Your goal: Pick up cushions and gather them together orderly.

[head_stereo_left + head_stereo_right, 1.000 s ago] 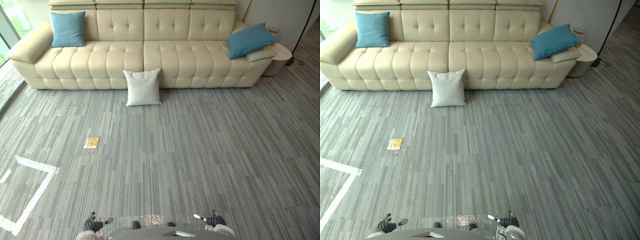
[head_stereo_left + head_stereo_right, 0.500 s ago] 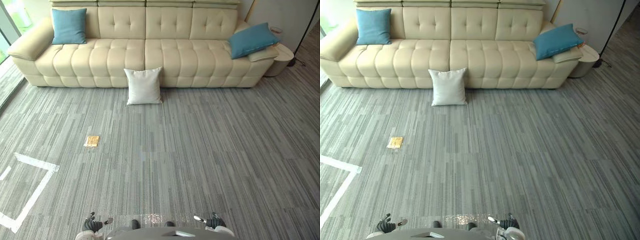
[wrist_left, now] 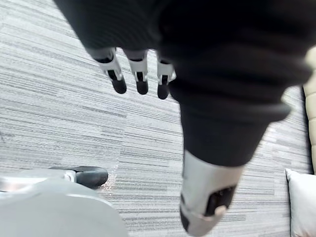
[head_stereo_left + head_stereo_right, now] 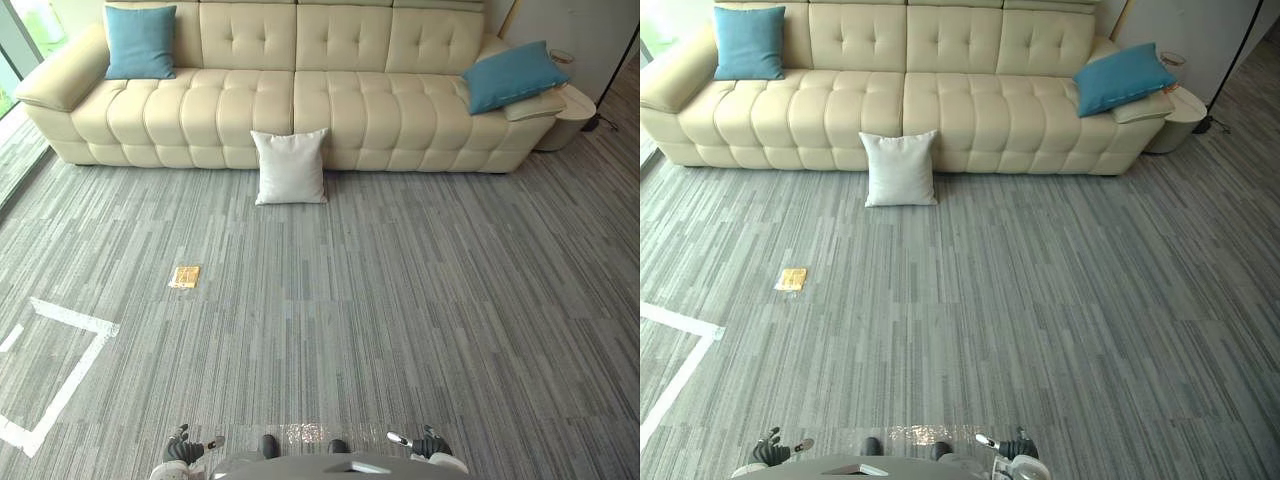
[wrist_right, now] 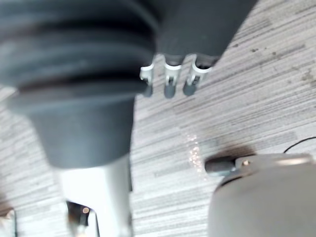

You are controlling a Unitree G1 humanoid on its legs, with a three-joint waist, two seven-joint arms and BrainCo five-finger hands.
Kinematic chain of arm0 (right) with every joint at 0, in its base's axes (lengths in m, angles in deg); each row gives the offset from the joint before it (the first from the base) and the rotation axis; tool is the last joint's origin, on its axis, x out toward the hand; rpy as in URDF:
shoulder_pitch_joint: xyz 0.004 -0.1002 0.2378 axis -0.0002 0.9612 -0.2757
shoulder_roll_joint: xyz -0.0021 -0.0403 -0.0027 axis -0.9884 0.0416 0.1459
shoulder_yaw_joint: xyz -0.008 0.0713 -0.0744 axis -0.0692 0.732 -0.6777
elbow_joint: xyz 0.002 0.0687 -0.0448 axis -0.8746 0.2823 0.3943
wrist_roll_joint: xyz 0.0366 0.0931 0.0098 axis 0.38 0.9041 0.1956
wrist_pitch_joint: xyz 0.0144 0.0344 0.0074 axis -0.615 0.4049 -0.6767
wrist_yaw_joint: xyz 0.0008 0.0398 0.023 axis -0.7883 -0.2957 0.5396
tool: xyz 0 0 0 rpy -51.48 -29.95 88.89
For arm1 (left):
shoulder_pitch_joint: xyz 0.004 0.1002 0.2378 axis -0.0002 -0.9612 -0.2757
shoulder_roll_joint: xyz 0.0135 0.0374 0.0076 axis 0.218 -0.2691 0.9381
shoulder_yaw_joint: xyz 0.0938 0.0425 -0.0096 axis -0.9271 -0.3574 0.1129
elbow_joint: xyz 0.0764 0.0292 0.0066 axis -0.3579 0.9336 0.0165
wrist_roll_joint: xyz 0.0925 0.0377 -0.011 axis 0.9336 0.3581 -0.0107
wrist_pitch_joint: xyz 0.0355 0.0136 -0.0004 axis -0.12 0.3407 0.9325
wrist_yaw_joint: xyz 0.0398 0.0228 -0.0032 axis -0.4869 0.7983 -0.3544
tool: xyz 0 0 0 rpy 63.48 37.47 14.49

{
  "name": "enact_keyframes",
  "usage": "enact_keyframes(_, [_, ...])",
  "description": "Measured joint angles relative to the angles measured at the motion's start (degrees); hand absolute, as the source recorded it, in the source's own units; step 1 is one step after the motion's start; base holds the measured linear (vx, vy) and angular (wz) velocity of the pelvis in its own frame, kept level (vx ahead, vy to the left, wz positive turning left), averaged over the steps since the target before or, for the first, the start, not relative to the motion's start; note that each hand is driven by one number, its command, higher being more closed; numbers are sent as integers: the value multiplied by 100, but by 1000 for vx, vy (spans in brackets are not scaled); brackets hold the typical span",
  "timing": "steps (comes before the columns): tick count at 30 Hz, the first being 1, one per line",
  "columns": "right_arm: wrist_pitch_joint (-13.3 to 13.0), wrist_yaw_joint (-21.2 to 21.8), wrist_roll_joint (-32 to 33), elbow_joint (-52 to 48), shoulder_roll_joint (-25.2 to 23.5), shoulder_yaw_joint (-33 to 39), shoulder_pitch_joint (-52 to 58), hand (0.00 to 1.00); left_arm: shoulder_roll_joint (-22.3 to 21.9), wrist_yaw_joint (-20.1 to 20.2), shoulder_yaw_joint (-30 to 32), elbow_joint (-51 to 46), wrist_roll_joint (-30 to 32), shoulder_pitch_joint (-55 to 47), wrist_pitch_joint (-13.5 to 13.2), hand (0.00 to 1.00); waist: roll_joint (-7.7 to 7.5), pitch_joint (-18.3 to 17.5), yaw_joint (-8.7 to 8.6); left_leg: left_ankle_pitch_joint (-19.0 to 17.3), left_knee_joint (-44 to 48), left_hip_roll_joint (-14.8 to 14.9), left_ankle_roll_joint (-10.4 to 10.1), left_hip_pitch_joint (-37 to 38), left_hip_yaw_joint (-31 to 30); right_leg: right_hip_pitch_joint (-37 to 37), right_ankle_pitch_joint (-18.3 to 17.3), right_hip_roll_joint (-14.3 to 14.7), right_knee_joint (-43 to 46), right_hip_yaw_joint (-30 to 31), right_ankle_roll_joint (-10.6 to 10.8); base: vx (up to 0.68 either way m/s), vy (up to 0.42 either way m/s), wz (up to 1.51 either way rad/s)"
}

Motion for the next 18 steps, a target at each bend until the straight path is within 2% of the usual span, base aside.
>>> enact_keyframes(9, [101, -2, -1, -11, 0, 57, -38, 0, 8, -1, 128, -18, -188, 19, 1, 0, -25, 2, 89, -204, 43, -37, 53, -219, 164, -277, -67, -39, 13, 152, 58, 39, -14, -9])
enact_keyframes(11, [101, -1, -1, -22, -13, 121, -70, 0, 15, 1, 130, -33, -217, 71, 2, 0, -37, 14, 82, -492, 465, -84, 111, -430, 182, -404, -204, -121, 193, 149, 135, 129, 49, -5])
enact_keyframes(13, [102, 0, -2, -27, -17, 160, -88, 0, -19, 1, 122, -135, -221, 73, 4, 0, 3, 51, 134, -931, 1101, -84, 170, -707, 247, -635, -480, -193, 718, 141, 274, 148, 81, -14])
enact_keyframes(14, [102, 0, -3, -37, 17, 168, -99, 0, -70, -5, 110, -201, -222, 74, 5, 0, 78, 105, 177, -1241, 1462, -51, 227, -801, 273, -841, -710, -228, 1364, 133, 461, 116, 122, -19])
enact_keyframes(15, [101, 0, -1, -103, 57, 169, -87, 0, -89, -3, 39, -241, -223, 79, 4, 0, 161, 150, 194, -1471, 1788, -35, 337, -755, 269, -1319, -974, -336, 2691, 39, 611, 128, 131, -9])
enact_keyframes(17, [102, 0, -1, -315, 29, 161, 0, 0, -83, 0, -74, -249, -222, 125, 6, 0, 218, 206, 163, -1655, 1961, -83, 406, -637, 162, -1878, -1010, -503, 4052, -87, 490, 256, 150, 20])
enact_keyframes(18, [105, 0, 7, -486, 1, 166, 30, 0, -38, -1, -108, -257, -222, 176, 8, 0, 146, 222, 124, -1774, 2089, -129, 463, -521, 80, -2222, -1068, -630, 4996, -165, 332, 334, 121, 31])
